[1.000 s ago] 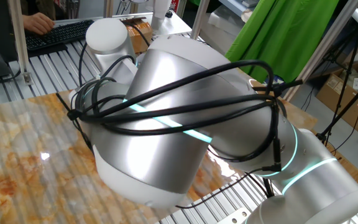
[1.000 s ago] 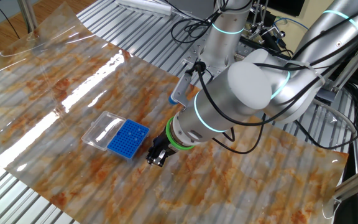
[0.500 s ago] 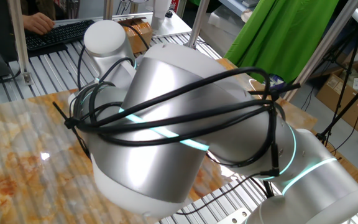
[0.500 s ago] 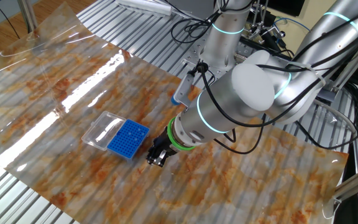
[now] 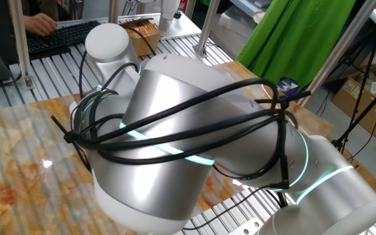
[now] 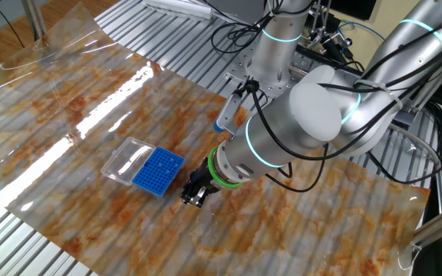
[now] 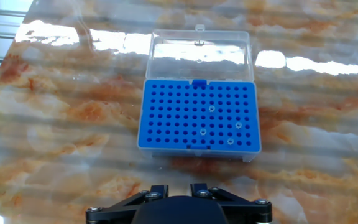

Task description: Insert a small pipette tip into the holder for small pipette tips

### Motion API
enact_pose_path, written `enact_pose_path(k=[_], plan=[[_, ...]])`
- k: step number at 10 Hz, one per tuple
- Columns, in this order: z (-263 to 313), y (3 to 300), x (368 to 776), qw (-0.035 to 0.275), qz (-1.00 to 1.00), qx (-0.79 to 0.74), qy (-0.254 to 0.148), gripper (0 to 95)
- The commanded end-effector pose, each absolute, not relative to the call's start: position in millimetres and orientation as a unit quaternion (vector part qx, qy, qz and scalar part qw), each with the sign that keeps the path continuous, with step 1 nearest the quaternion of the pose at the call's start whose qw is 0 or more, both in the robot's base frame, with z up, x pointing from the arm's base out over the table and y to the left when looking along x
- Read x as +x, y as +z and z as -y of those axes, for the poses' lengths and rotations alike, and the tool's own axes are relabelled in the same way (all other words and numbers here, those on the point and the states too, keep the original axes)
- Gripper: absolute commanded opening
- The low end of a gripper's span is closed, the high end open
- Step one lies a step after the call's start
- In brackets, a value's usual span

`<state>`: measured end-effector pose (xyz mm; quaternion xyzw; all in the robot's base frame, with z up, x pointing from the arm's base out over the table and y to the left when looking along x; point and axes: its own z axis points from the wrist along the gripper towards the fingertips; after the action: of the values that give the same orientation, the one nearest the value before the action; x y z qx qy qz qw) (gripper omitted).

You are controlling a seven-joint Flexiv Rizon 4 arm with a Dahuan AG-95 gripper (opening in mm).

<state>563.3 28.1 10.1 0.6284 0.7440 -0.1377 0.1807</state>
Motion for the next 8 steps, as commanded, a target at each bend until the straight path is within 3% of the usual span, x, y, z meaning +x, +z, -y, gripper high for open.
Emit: enact_pose_path(k=[1, 8], plan=[[-28.7, 9.8, 563.2, 0.181, -0.744, 0.629, -0.138, 19.0], [-28.5, 8.7, 563.6, 0.188, -0.744, 0.626, -0.142, 19.0]])
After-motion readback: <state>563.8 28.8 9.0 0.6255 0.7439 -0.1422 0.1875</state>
